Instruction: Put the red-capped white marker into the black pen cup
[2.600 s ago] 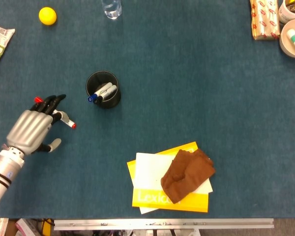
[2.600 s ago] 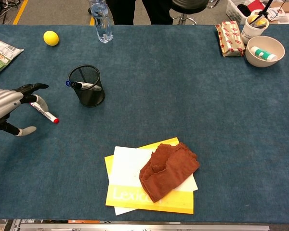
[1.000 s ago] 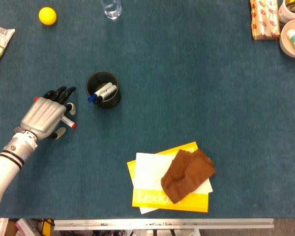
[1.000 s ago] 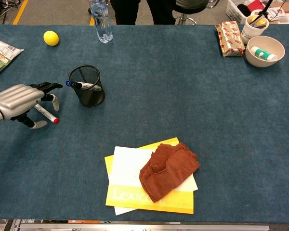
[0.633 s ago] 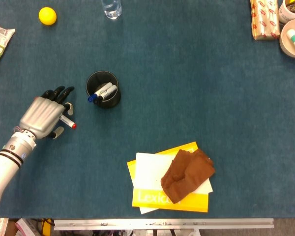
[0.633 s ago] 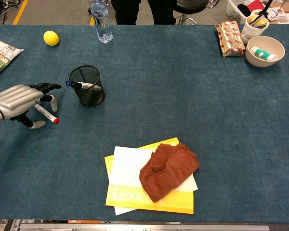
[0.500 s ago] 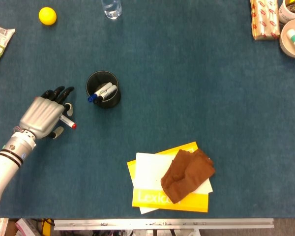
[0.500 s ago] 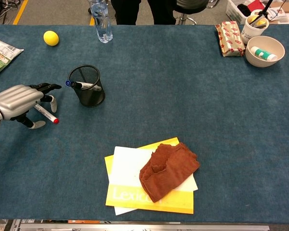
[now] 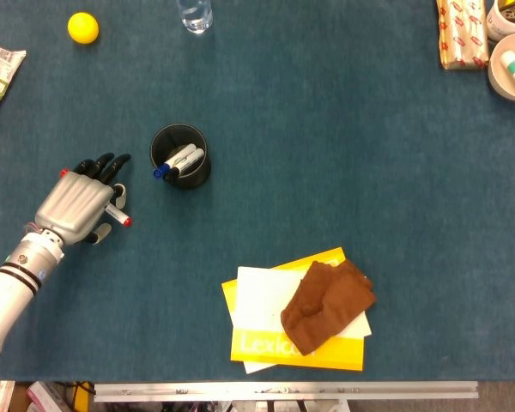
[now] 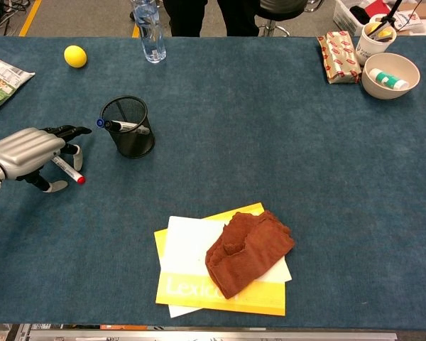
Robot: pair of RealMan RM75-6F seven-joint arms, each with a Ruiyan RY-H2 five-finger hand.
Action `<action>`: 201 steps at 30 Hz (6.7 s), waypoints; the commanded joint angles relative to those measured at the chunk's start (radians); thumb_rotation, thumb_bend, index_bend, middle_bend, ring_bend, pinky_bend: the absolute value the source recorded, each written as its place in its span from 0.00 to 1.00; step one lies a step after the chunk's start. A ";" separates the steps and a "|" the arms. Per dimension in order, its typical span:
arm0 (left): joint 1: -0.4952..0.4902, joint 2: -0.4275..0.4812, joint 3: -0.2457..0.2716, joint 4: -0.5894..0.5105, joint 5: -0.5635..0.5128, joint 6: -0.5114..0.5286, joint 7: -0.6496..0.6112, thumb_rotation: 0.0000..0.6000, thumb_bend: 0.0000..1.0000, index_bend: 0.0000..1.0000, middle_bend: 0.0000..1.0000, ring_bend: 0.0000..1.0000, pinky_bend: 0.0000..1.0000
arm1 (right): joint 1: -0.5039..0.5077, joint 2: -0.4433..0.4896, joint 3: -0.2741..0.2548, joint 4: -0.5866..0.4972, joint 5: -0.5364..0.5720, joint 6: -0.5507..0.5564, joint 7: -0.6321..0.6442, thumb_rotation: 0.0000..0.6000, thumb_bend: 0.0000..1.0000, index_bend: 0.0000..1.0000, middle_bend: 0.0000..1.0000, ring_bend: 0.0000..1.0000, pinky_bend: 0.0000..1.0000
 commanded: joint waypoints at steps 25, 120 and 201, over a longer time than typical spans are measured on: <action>0.006 -0.006 0.004 0.001 -0.004 0.016 0.005 1.00 0.35 0.53 0.00 0.00 0.16 | -0.001 0.003 0.001 -0.003 0.000 0.003 0.001 1.00 0.00 0.13 0.22 0.13 0.30; -0.025 -0.043 -0.453 -0.635 -0.650 0.341 0.290 1.00 0.35 0.60 0.00 0.00 0.16 | 0.017 -0.024 -0.021 0.021 -0.005 -0.049 0.023 1.00 0.00 0.13 0.22 0.13 0.30; -0.101 0.069 -0.181 -0.497 -0.254 0.379 0.307 1.00 0.29 0.28 0.00 0.00 0.16 | 0.016 -0.013 -0.020 0.010 -0.002 -0.040 0.017 1.00 0.00 0.13 0.22 0.13 0.30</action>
